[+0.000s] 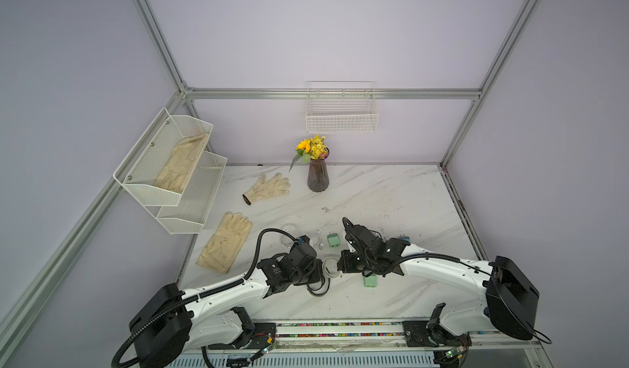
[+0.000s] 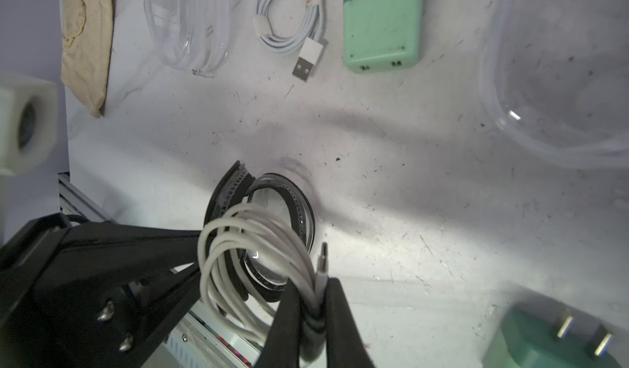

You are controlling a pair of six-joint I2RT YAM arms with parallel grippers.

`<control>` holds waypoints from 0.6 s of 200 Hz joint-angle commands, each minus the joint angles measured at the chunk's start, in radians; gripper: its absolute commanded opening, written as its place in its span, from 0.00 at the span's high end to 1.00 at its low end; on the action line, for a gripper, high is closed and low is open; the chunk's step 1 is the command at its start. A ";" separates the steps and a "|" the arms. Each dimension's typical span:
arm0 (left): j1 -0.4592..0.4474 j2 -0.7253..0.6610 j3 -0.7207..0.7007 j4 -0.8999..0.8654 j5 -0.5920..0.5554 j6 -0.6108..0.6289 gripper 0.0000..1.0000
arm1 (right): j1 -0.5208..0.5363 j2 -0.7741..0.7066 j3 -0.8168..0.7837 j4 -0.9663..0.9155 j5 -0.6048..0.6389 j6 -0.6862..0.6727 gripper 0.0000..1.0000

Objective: Pack away charging kits
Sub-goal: Place the charging cable in the storage bag.

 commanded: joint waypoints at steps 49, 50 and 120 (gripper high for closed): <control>0.013 -0.075 -0.026 0.066 -0.005 -0.069 1.00 | -0.003 0.047 -0.077 0.075 -0.055 -0.006 1.00; 0.014 -0.076 -0.028 0.067 -0.006 -0.070 1.00 | -0.003 0.049 -0.078 0.075 -0.054 -0.006 1.00; 0.016 -0.063 -0.075 0.183 0.050 -0.083 1.00 | -0.001 0.142 0.005 0.108 -0.029 -0.039 1.00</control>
